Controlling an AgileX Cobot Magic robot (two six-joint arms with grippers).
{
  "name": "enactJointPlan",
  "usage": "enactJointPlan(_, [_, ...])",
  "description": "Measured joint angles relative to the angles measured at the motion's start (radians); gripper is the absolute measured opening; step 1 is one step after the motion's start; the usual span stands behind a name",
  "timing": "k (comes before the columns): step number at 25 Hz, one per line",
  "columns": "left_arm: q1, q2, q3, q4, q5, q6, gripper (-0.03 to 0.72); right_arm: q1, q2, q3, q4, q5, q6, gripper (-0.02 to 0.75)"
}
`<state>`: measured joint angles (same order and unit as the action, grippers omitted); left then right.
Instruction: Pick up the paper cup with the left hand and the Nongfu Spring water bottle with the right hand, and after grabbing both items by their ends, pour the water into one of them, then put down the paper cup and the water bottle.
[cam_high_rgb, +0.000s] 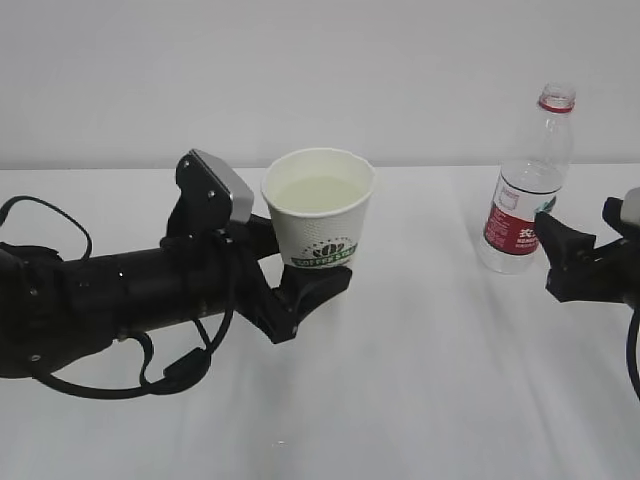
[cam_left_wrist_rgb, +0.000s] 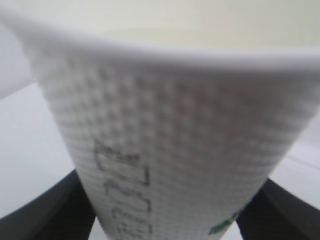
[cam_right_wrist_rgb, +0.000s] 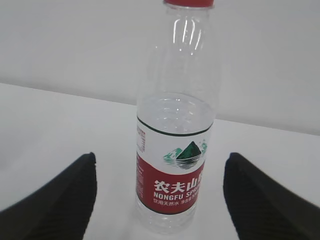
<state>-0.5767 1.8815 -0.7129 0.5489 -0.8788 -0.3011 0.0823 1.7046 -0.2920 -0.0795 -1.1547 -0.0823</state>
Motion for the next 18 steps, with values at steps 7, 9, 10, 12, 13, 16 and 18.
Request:
enactJointPlan(7, [0.078, 0.0, 0.0, -0.062, 0.0, 0.037, 0.584, 0.0, 0.0, 0.0, 0.0, 0.0, 0.0, 0.592])
enactJointPlan(9, [0.104, 0.0, 0.0, -0.076, 0.0, 0.041, 0.584, 0.0, 0.0, 0.0, 0.0, 0.0, 0.0, 0.592])
enactJointPlan(10, [0.12, 0.0, 0.0, -0.081, 0.0, 0.042, 0.584, 0.0, 0.0, 0.0, 0.0, 0.0, 0.0, 0.592])
enactJointPlan(12, [0.148, 0.0, 0.0, -0.089, 0.0, 0.041, 0.583, 0.0, 0.0, 0.0, 0.0, 0.0, 0.0, 0.592])
enactJointPlan(13, [0.162, 0.0, 0.0, -0.093, 0.0, 0.041, 0.583, 0.0, 0.0, 0.0, 0.0, 0.0, 0.0, 0.592])
enactJointPlan(16, [0.197, 0.0, 0.0, -0.097, 0.0, 0.041, 0.583, 0.0, 0.0, 0.0, 0.0, 0.0, 0.0, 0.592])
enactJointPlan(18, [0.219, 0.0, 0.0, -0.106, 0.0, 0.041, 0.583, 0.0, 0.0, 0.0, 0.0, 0.0, 0.0, 0.592])
